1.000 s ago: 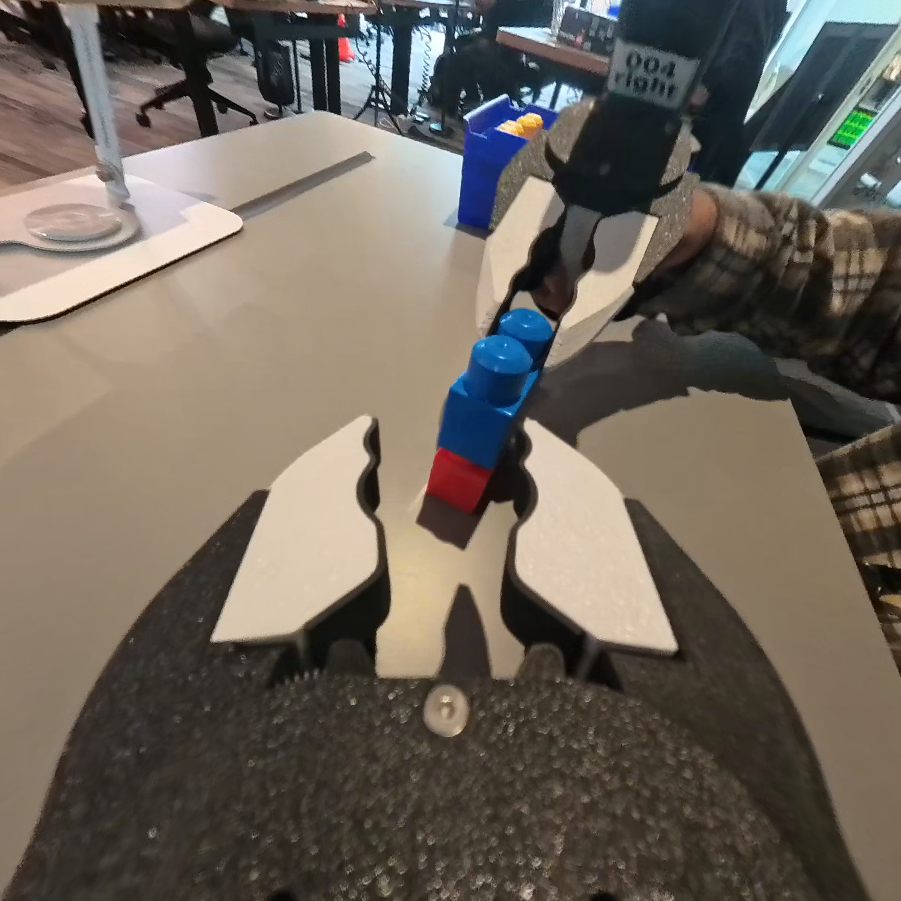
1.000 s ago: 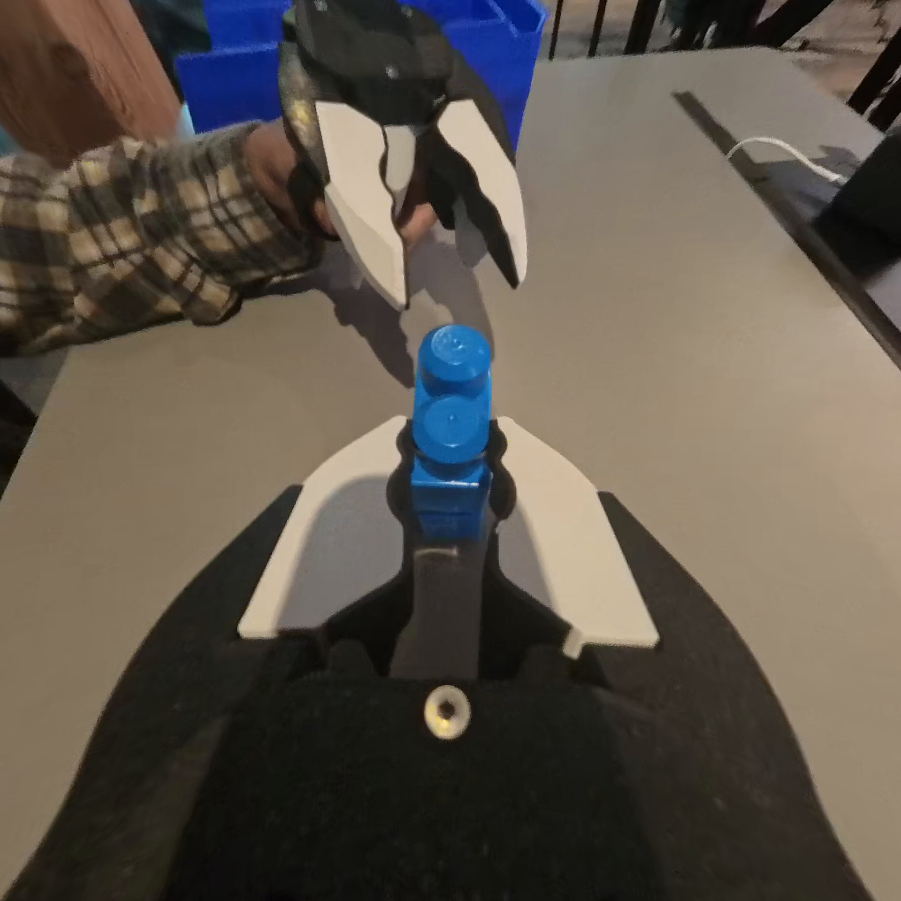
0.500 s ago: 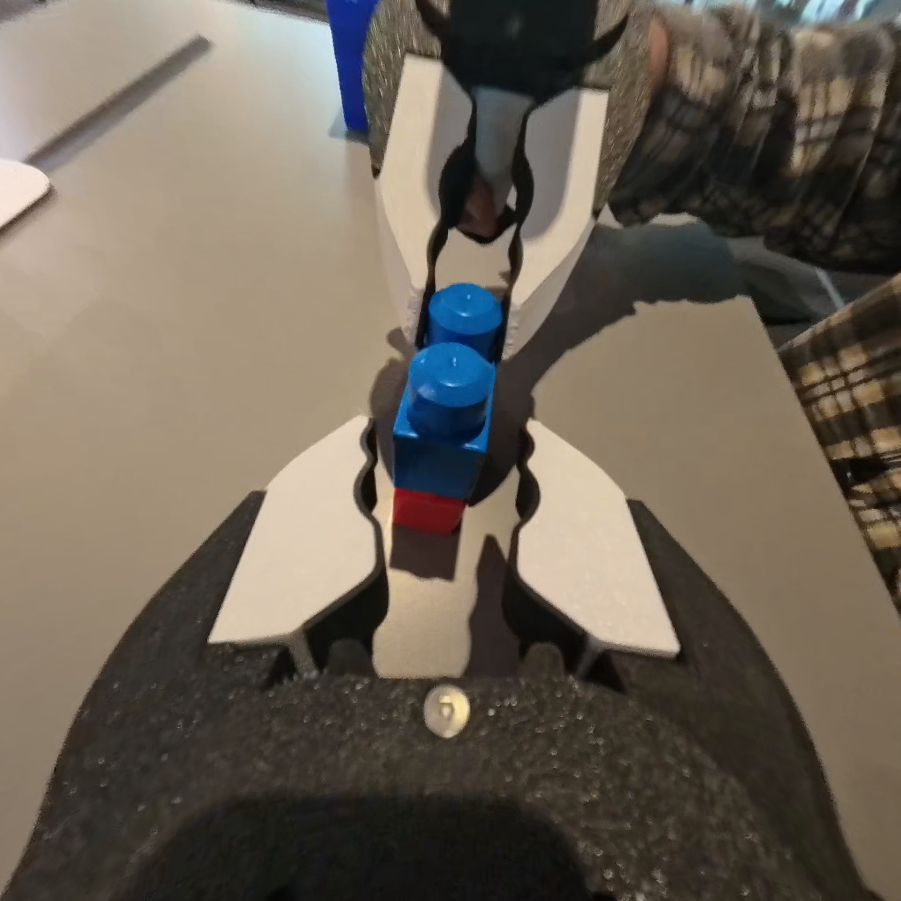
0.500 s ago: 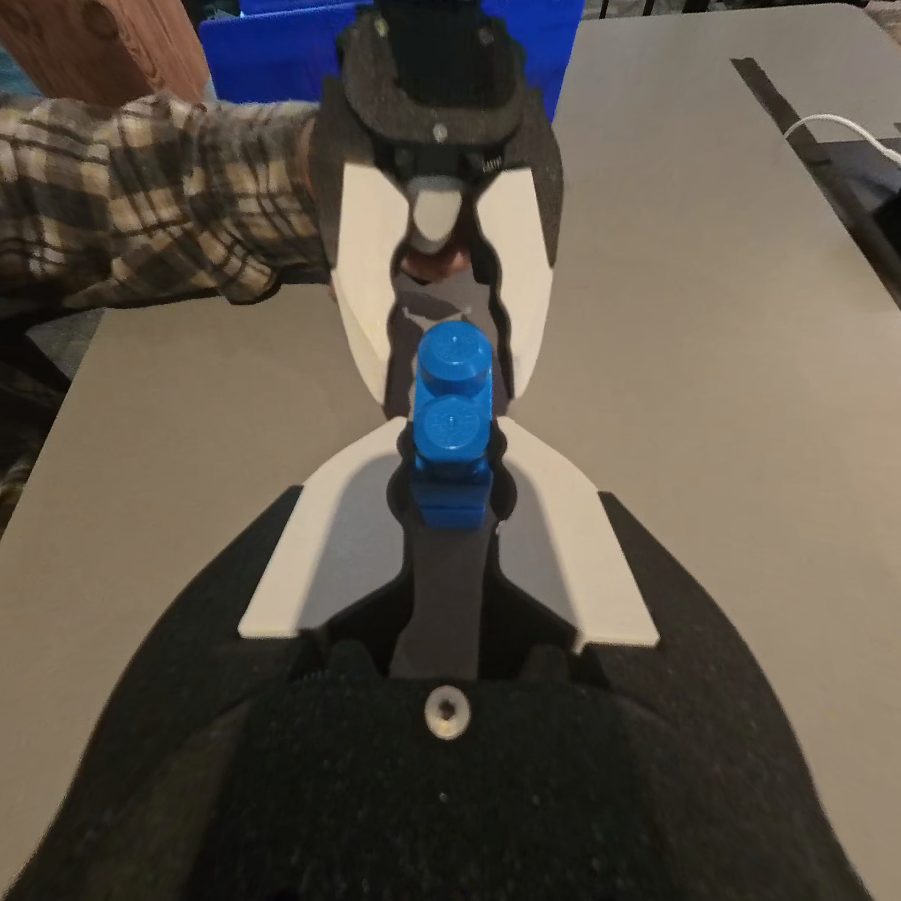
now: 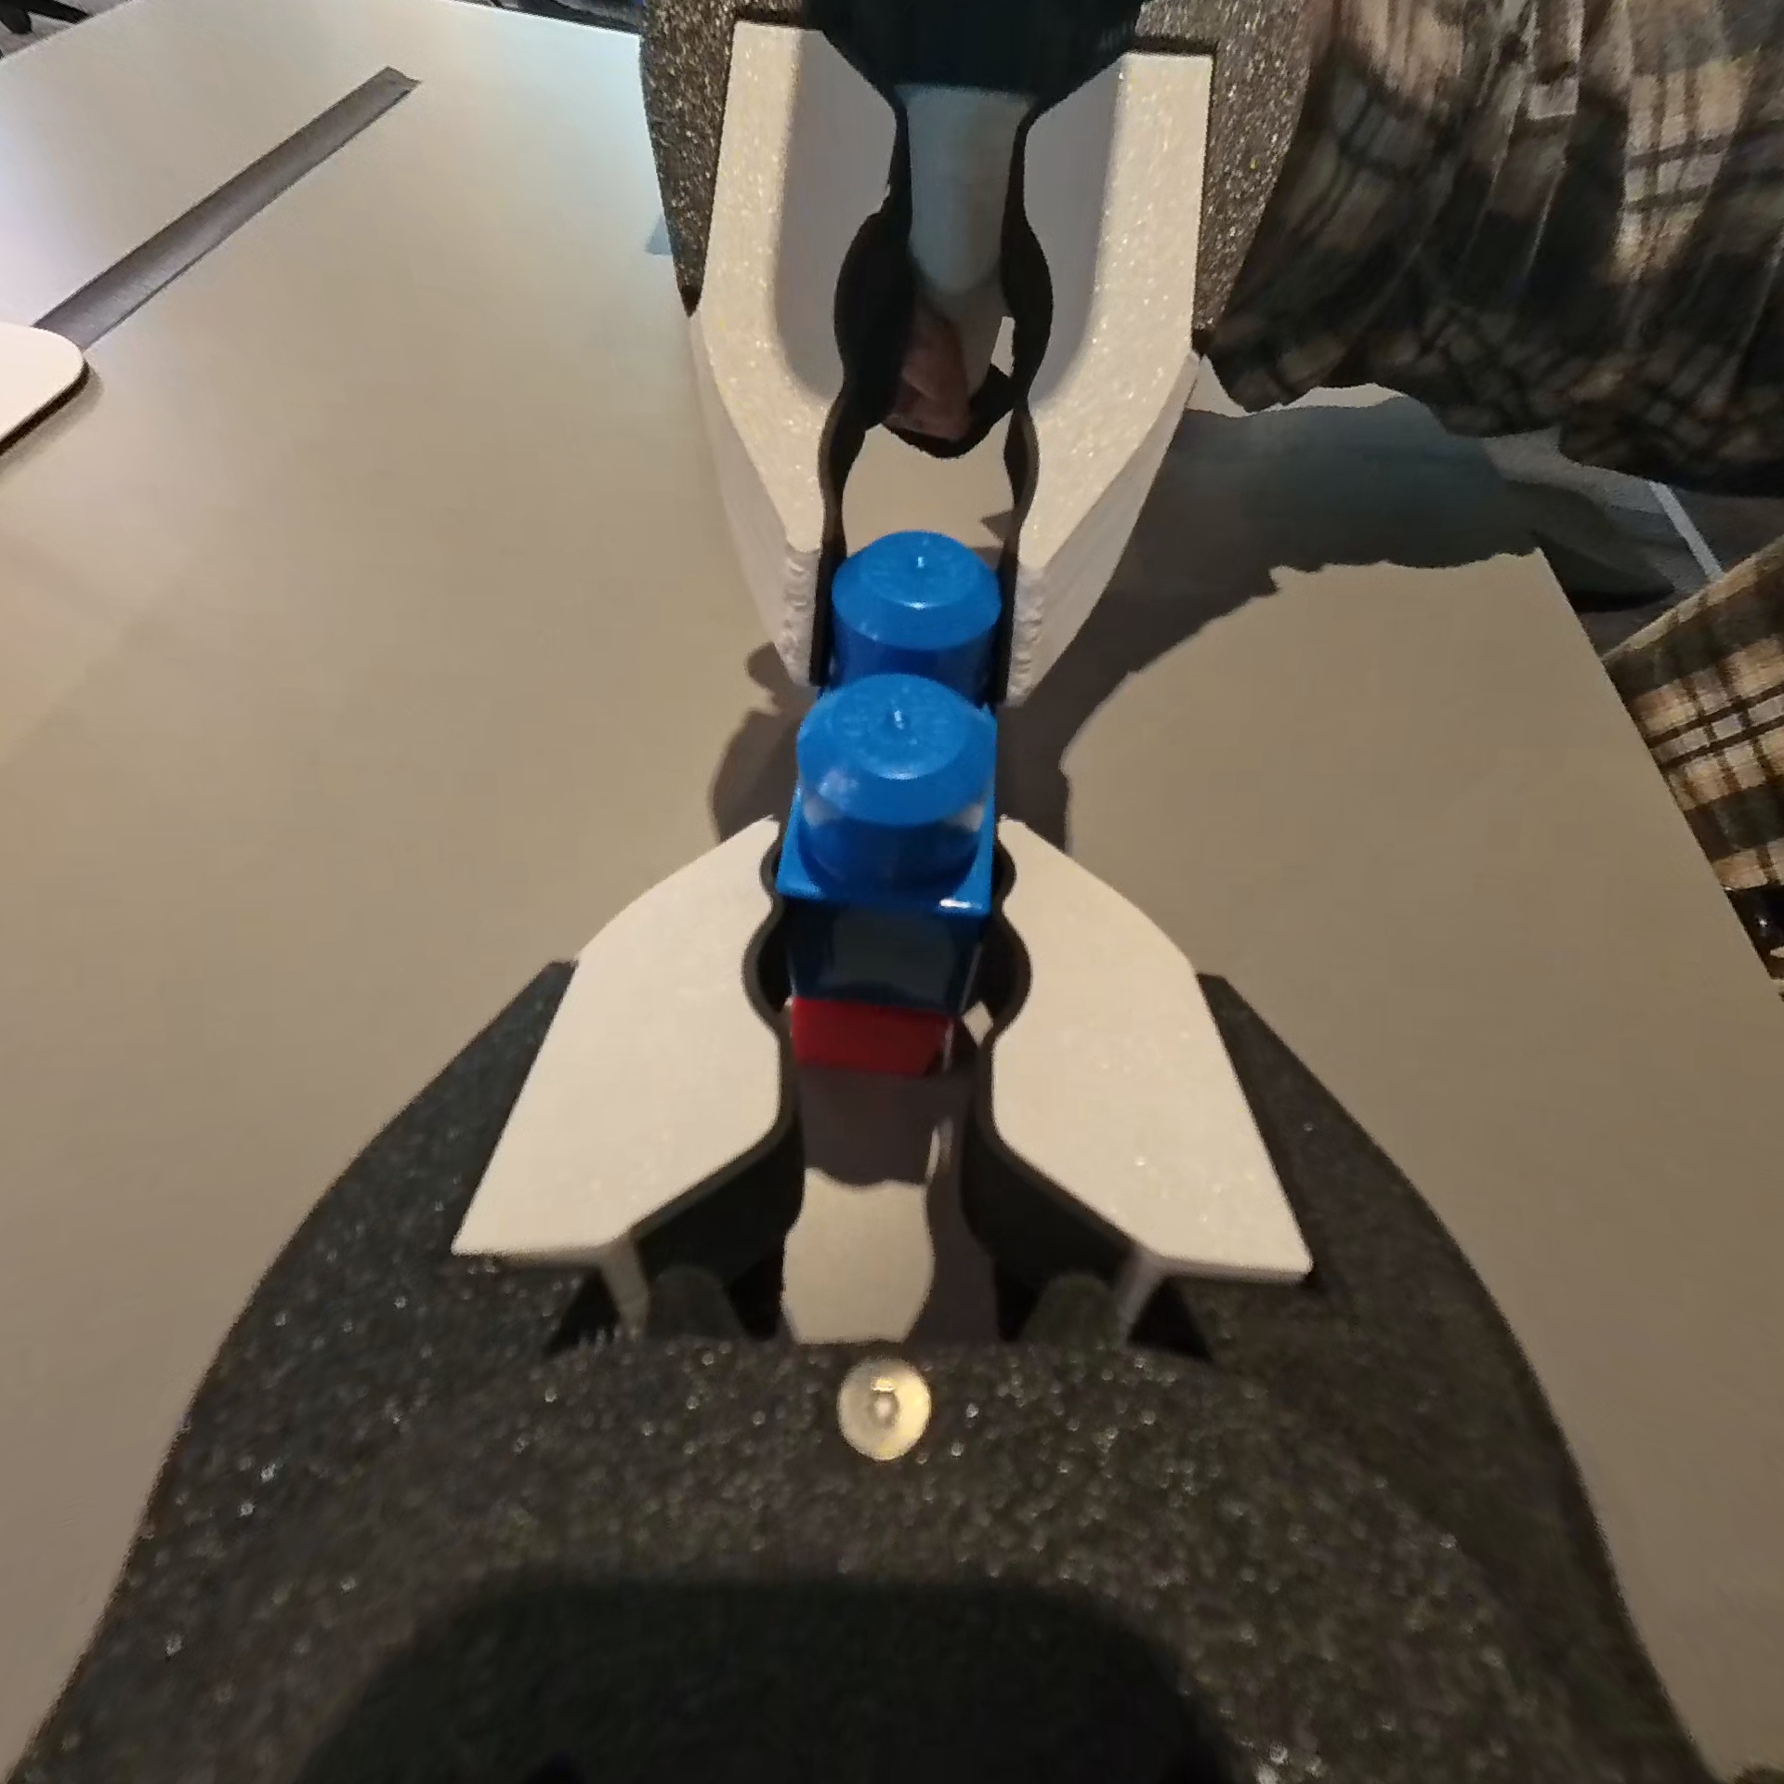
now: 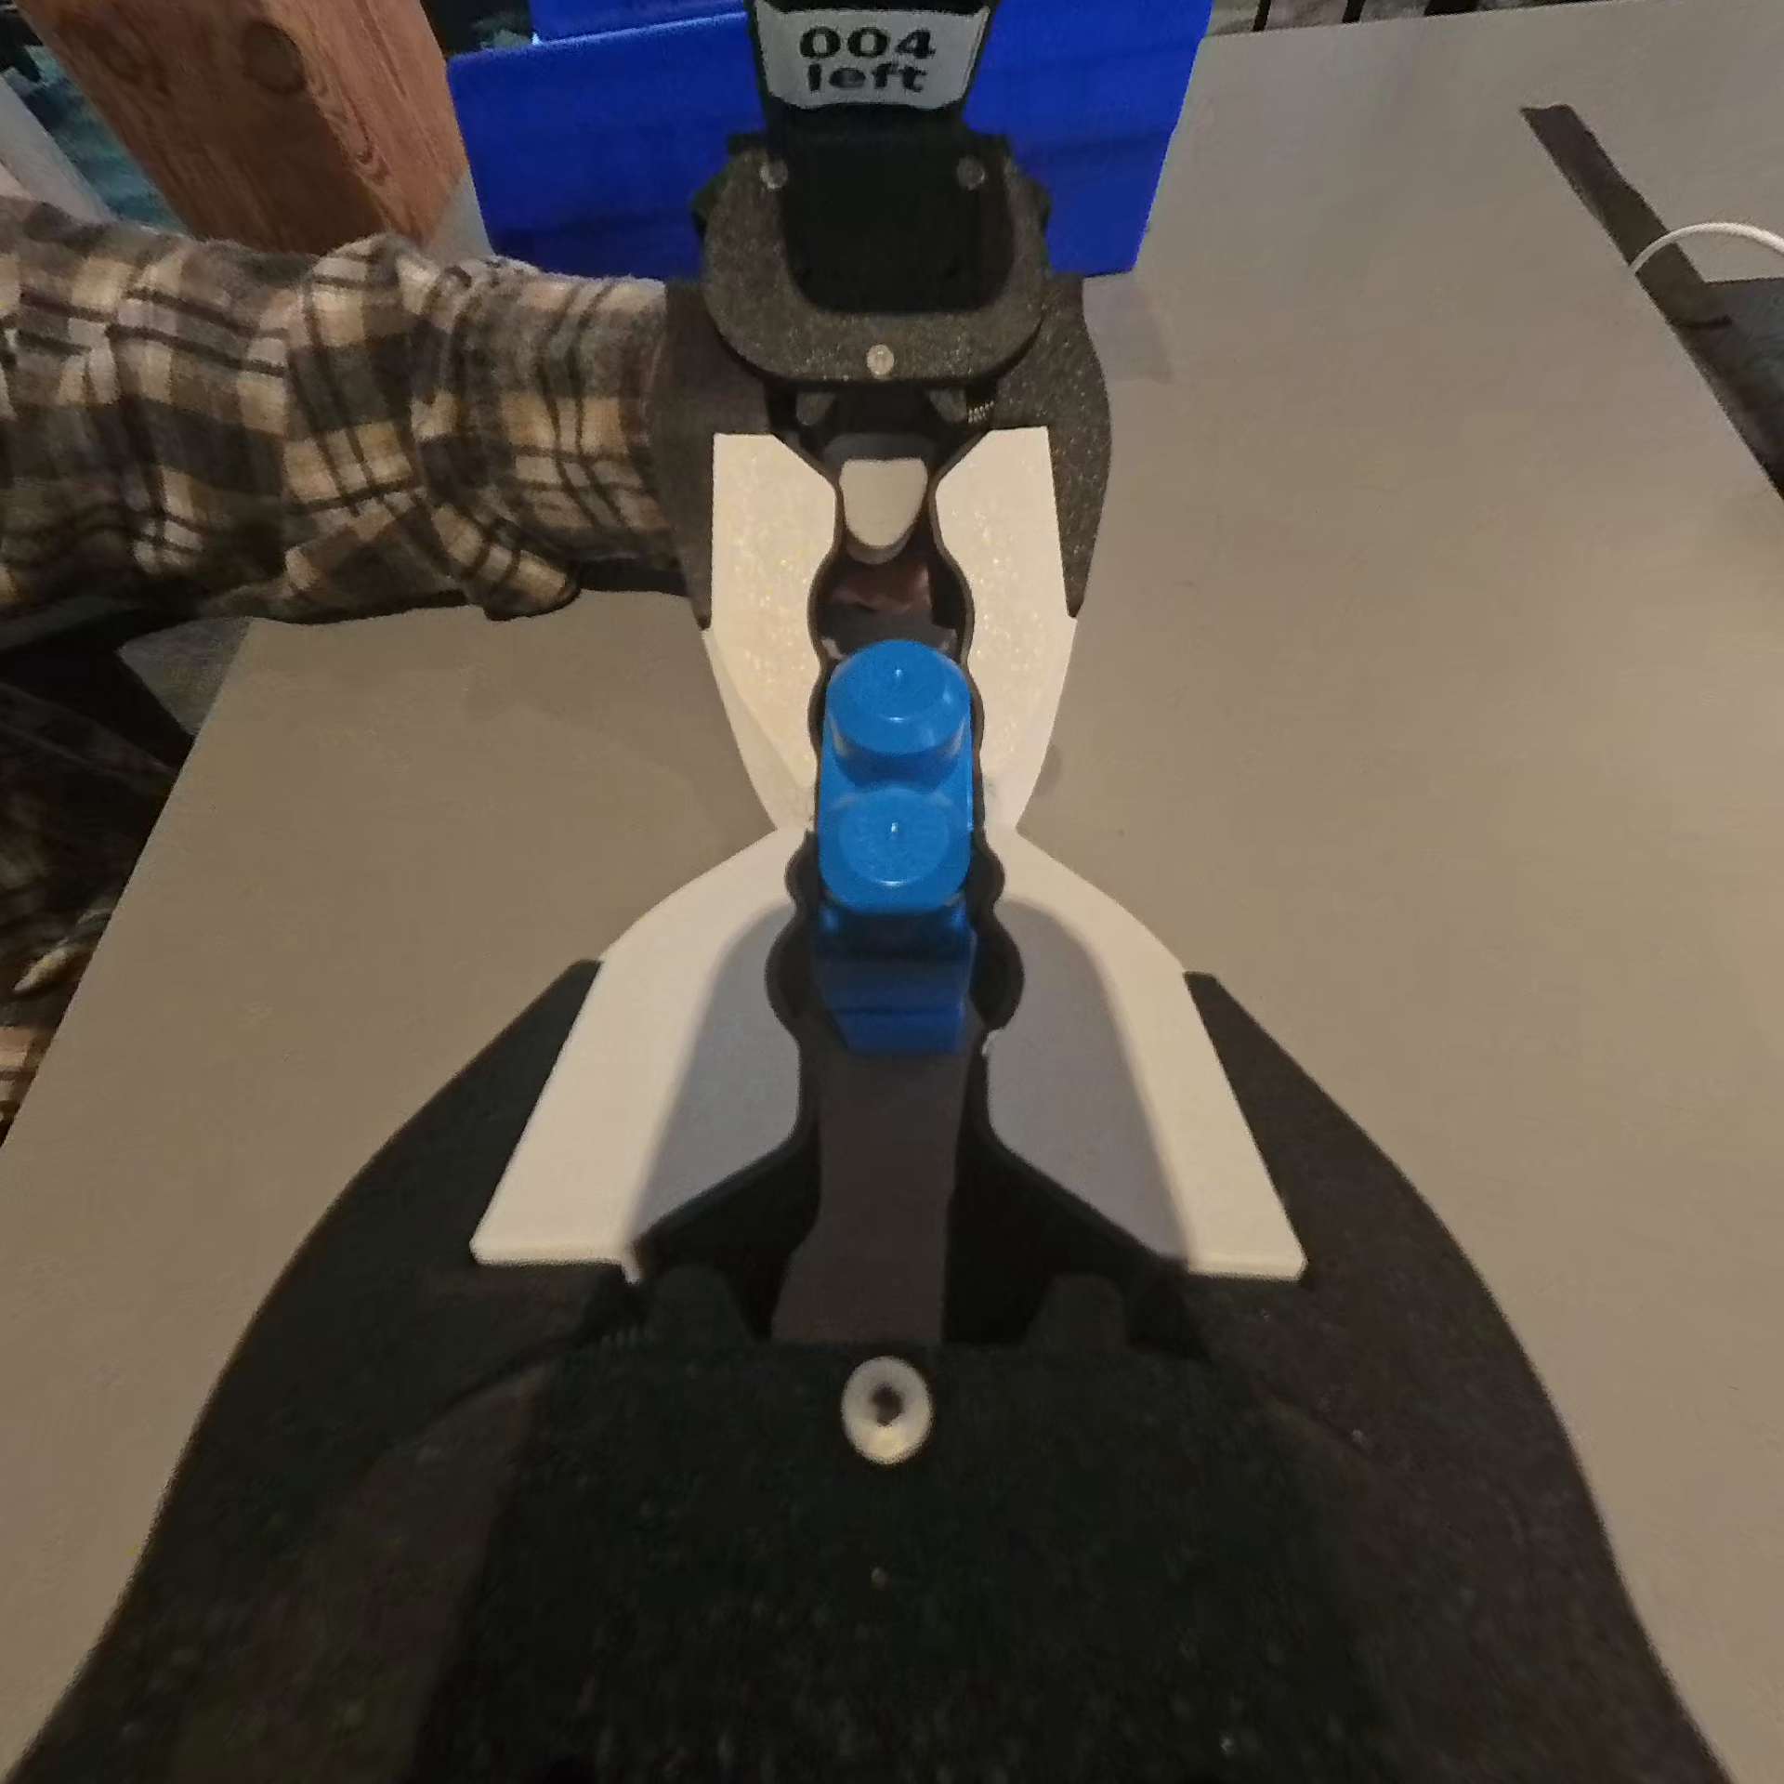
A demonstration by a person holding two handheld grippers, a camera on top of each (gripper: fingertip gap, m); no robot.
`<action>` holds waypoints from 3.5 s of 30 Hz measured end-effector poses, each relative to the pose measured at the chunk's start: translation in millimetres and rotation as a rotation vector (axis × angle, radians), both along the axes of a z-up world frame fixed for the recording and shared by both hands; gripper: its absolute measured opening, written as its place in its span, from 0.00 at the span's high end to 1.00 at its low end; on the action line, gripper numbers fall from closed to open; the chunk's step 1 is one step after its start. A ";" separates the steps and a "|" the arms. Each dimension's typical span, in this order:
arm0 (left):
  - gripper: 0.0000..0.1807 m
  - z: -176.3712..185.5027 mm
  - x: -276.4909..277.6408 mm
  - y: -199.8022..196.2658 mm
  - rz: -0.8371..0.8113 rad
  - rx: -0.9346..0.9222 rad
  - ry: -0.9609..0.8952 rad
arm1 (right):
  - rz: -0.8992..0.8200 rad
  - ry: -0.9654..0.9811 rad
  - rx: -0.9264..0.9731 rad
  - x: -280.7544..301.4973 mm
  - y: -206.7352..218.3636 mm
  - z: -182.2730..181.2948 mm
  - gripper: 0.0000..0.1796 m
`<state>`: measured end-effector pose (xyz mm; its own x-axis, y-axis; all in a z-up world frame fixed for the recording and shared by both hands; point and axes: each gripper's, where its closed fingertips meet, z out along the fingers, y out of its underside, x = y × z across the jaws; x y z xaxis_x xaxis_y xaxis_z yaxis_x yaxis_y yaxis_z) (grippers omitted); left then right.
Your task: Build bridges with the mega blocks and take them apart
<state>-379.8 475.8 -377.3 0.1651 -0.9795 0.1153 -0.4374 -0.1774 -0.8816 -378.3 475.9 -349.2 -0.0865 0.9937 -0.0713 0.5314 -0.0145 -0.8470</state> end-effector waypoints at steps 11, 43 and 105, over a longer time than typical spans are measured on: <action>0.79 0.0 -0.7 -0.4 0.031 -0.013 0.002 | -0.061 0.141 0.041 25.6 3.0 6.3 0.63; 0.80 100.4 35.4 -4.8 0.082 -0.172 -0.239 | -0.017 0.431 -0.291 14.3 -22.6 34.3 0.63; 0.81 101.5 47.1 -12.4 -0.029 -0.018 0.259 | 0.009 0.264 -0.294 25.7 -36.4 18.5 0.79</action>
